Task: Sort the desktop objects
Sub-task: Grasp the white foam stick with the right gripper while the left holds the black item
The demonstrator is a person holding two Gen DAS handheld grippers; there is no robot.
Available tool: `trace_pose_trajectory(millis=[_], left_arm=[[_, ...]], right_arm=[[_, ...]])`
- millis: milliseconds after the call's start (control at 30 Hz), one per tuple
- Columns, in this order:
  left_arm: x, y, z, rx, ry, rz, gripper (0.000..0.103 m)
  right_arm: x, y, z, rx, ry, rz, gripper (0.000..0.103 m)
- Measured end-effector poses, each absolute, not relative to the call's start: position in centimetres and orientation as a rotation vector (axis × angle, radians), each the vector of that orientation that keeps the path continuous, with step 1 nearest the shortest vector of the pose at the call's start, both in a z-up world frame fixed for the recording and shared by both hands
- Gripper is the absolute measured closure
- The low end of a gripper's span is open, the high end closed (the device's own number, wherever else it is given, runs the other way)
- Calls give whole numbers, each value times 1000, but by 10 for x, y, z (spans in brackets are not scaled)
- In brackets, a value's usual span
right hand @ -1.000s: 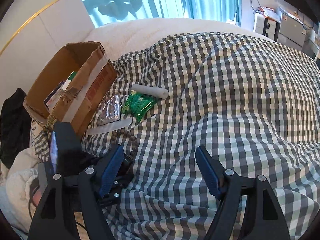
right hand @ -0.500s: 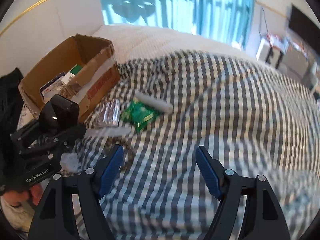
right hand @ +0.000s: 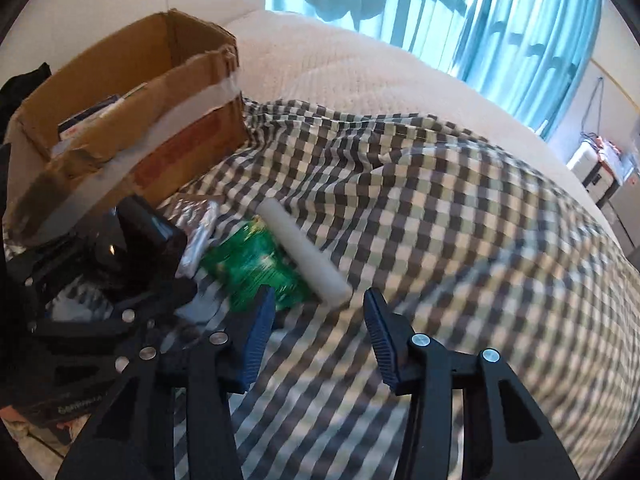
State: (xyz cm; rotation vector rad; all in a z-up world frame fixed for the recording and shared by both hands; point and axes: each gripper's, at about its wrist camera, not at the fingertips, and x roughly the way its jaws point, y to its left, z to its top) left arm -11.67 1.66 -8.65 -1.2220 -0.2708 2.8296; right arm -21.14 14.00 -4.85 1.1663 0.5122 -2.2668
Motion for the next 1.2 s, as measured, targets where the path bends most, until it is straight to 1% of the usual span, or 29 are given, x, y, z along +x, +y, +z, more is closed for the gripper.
trace_pose_trajectory(millis=[67, 133, 200, 267, 367, 433, 600, 733, 833, 900, 1033, 1133, 1200], left_arm=[[-125, 17, -97, -1259, -284, 2815, 43], [-130, 19, -104, -1281, -275, 2806, 43], [-133, 18, -109, -1295, -270, 2805, 43], [-134, 16, -111, -1308, -274, 2797, 43], [-132, 10, -114, -1321, -310, 2781, 43], [-128, 9, -115, -1314, -353, 2772, 43], [-115, 12, -108, -1257, -327, 2773, 43], [-97, 15, -92, -1158, -311, 2777, 43], [-87, 16, -80, -1075, -320, 2796, 43], [-78, 14, -73, -1039, -318, 2823, 43], [-64, 9, -61, -985, -321, 2829, 43], [-56, 4, -46, -976, -305, 2846, 43], [-56, -2, -37, -996, -324, 2818, 43]], right_arm=[[-219, 133, -58, 1178, 526, -2236, 57], [-226, 123, -72, 1202, 593, -2224, 58], [-228, 120, -83, 1224, 627, -2220, 69], [-224, 123, -88, 1236, 599, -2225, 76], [-215, 129, -84, 1240, 564, -2246, 82], [-208, 133, -76, 1248, 514, -2259, 84], [-174, 142, -50, 1263, 448, -2330, 85], [-141, 143, -30, 1292, 443, -2403, 86], [-123, 153, -16, 1354, 320, -2475, 86], [-109, 159, -6, 1339, 260, -2499, 86], [-84, 159, 11, 1299, 235, -2537, 86], [-70, 165, 21, 1310, 134, -2582, 86], [-58, 166, 30, 1281, 123, -2600, 86]])
